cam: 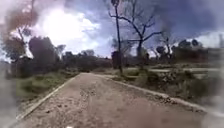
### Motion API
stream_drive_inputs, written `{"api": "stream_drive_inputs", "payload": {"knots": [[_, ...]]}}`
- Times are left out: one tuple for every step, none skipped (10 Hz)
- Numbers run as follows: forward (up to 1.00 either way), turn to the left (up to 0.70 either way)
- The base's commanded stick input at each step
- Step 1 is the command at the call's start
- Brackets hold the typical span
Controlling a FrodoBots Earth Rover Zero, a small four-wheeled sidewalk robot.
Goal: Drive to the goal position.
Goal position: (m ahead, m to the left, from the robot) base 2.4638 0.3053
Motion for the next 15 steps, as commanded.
{"api": "stream_drive_inputs", "payload": {"knots": [[1.00,-0.40],[1.00,-0.40],[1.00,-0.40],[1.00,-0.40],[1.00,-0.40],[1.00,-0.40],[1.00,-0.40],[1.00,-0.40],[1.00,-0.40],[1.00,-0.40],[1.00,-0.40],[1.00,-0.40],[1.00,-0.40],[0.50,-0.70],[0.00,-0.70]]}}
